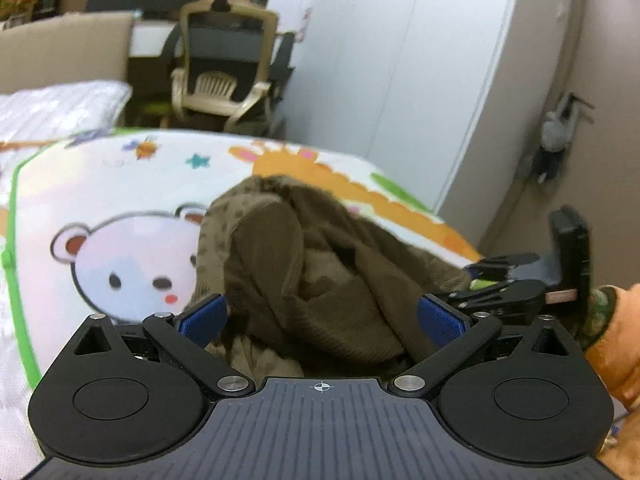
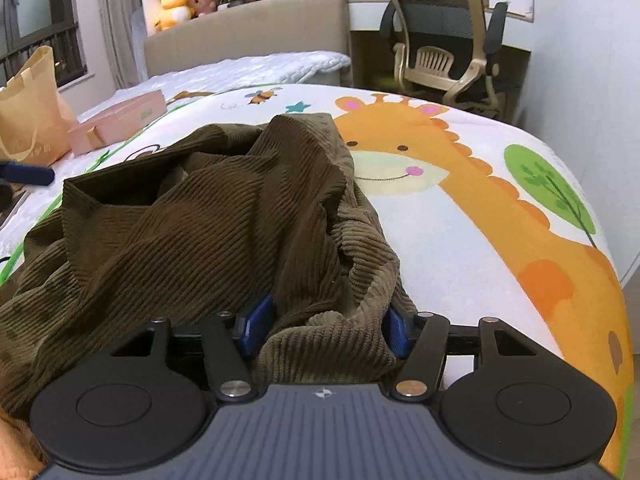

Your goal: Fold clothes

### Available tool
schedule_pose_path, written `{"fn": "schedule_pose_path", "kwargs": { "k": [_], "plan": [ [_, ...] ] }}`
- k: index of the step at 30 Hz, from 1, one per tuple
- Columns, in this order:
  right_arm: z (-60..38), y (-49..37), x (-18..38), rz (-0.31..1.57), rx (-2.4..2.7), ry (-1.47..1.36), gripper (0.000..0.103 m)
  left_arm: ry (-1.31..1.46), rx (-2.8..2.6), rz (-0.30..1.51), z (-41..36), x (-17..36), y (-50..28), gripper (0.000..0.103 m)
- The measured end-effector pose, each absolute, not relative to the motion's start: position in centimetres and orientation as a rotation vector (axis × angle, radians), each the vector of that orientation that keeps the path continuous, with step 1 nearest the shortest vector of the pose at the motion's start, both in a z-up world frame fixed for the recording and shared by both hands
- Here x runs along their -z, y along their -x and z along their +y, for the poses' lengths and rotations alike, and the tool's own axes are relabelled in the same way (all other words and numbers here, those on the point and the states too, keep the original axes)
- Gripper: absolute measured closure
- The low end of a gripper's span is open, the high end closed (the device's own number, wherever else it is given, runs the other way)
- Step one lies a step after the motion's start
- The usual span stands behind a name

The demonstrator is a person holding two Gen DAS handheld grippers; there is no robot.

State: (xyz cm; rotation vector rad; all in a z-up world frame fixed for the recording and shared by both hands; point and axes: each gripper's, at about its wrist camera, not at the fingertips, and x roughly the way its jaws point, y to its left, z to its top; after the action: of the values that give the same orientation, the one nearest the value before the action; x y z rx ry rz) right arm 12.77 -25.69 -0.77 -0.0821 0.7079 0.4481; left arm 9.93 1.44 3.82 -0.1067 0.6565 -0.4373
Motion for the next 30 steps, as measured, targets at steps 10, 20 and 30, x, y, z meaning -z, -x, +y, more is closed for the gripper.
{"fn": "schedule_pose_path", "kwargs": {
  "k": [10,20,30],
  "plan": [
    [-26.0,-10.5,-3.2,0.655,-0.519,-0.019,0.029,0.123,0.433,0.748,-0.9,0.4,-13.9,0.038],
    [-22.9,-10.4,-3.4,0.638,-0.529,0.099,0.028,0.055,0.231,0.550,4.4,-4.3,-16.8,0.094],
    [-18.1,-11.7,-2.5,0.588,-0.523,0.576,0.031,0.131,0.064,0.525,10.8,-4.8,-18.8,0.088]
  ]
}}
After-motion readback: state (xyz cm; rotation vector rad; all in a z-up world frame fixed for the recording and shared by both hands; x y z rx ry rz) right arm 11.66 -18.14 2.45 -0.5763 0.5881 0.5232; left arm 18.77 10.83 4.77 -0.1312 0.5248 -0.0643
